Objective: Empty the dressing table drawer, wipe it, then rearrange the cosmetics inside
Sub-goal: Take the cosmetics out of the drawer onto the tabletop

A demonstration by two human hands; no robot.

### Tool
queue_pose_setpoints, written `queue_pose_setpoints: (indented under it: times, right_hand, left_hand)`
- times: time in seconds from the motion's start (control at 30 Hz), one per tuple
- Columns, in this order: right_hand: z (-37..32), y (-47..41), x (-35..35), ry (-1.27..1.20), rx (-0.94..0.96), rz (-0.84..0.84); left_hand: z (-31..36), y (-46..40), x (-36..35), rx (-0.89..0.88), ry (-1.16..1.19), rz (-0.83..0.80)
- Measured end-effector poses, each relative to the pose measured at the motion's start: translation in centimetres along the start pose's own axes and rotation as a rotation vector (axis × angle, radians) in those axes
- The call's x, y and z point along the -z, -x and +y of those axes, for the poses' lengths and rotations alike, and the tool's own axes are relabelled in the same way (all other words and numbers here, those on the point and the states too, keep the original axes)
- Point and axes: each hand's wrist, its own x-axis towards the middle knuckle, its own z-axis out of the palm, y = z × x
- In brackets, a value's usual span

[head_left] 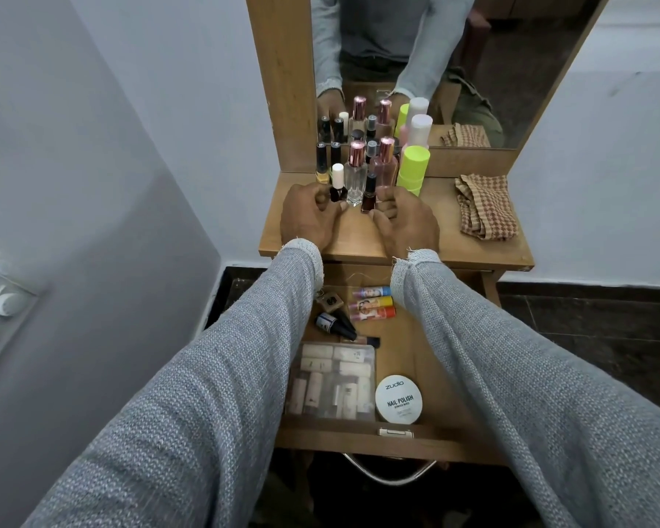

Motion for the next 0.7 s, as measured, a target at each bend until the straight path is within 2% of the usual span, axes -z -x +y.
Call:
queue_pose_setpoints:
  times: [0.5, 0.6, 0.7]
  right_hand:
    - [1.3, 3.7, 2.6, -0.189, 0.077, -0.084]
    - [1.7, 5.4, 3.9, -0.151, 0.167, -0.129]
    - [3.0, 7.7, 5.0, -0.002, 0.36, -0.196]
  left_hand:
    - [-1.4, 3.2, 1.4, -0.113, 0.165, -0.066]
    - [-1.7, 4.9, 1.9, -0.17, 0.155, -0.116]
    - [-2.2, 6.6, 2.4, -0.253, 0.069, -0.128]
